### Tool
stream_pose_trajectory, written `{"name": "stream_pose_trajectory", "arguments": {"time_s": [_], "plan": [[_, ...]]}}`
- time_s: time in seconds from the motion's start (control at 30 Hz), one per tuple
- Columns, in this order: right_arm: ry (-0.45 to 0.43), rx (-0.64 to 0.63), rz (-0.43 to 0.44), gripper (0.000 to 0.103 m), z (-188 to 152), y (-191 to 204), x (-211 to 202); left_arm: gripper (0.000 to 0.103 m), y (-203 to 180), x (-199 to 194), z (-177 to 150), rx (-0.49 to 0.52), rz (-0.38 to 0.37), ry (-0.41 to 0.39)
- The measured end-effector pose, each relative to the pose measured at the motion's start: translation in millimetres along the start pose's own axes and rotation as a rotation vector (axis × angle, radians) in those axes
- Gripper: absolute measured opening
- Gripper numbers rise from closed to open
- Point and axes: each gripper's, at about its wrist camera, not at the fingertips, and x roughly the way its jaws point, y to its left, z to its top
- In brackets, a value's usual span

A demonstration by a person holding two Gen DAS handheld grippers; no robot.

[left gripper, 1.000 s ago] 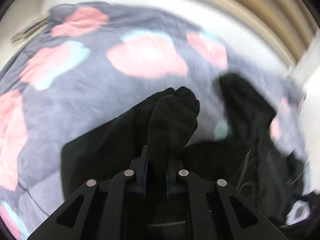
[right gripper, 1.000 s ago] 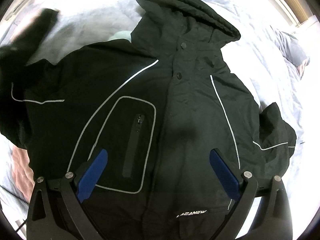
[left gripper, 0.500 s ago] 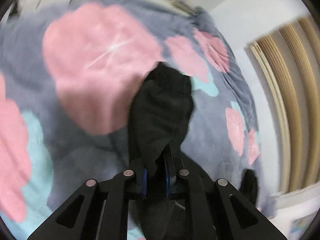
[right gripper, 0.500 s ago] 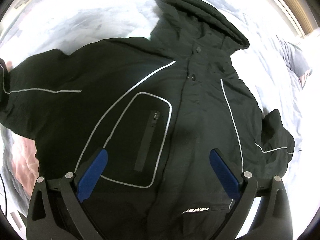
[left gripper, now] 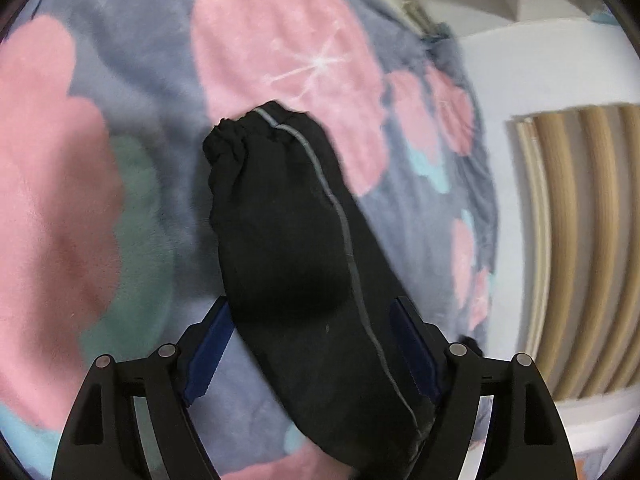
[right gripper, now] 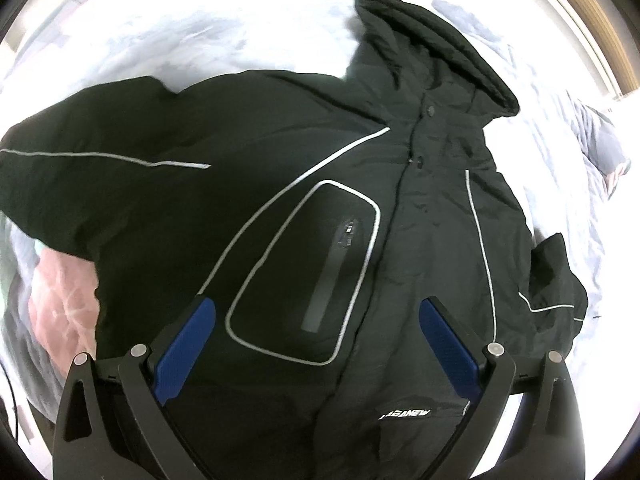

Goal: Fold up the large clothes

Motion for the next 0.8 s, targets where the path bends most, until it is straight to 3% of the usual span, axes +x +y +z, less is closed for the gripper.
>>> {"name": "stream_pose_trajectory", "arguments": {"time_s": [0.17,0.2,0.23,0.3,0.4,0.47,0.6,0.7,0.8], "plan": [[-0.023,-0.038,-0.001,0.102,-2,10,-11,0.077,17,37,11,-0.039,0.015,-0.032],[-0.025,-0.044,-0.006,0.102,-2,10,-12,0.057,16,42,13,-0.039,0.014,-0.043],[-0.028,-0.050,-0.012,0.102,-3,10,-13,0.030,13,45,14,-0.033,0.012,-0.038],[-0.028,-0.048,-0.019,0.102,-5,7,-13,0.015,1,43,13,0.001,-0.001,-0.048],[-0.018,-0.024,-0.019,0.102,-9,-4,-10,0.012,-33,19,5,0.117,0.021,-0.130],[-0.008,0.003,-0.012,0.102,-11,-14,-7,0.012,-46,9,9,0.168,0.084,-0.180],[0.002,0.053,0.024,0.103,-14,-33,-3,0.012,-30,34,23,0.096,0.157,-0.085],[-0.026,0.077,0.030,0.102,-17,-44,-9,0.012,-64,18,6,0.235,0.159,-0.112],[-0.037,0.099,0.043,0.102,-19,-50,-10,0.012,-110,-4,-21,0.385,0.115,-0.113]]}}
